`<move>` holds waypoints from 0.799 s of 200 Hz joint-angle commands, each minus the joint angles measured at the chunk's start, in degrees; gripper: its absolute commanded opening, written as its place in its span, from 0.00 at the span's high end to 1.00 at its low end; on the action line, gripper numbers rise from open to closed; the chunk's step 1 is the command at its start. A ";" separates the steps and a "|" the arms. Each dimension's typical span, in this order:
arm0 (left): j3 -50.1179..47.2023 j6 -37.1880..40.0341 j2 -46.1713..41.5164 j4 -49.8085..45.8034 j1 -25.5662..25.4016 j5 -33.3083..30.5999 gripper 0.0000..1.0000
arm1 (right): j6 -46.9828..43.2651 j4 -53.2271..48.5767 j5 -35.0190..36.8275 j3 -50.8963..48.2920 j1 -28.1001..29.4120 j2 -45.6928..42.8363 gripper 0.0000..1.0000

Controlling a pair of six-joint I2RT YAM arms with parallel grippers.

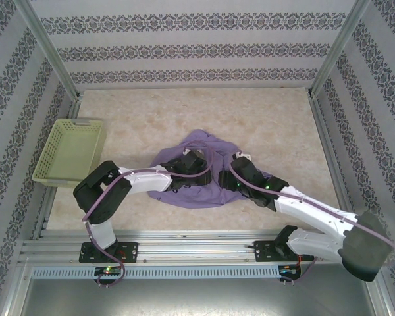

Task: Fold the inside-out t-shirt

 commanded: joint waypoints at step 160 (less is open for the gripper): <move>-28.62 0.82 -25.23 20.73 0.16 0.01 1.00 | -5.35 -5.93 2.75 24.89 0.08 30.83 1.00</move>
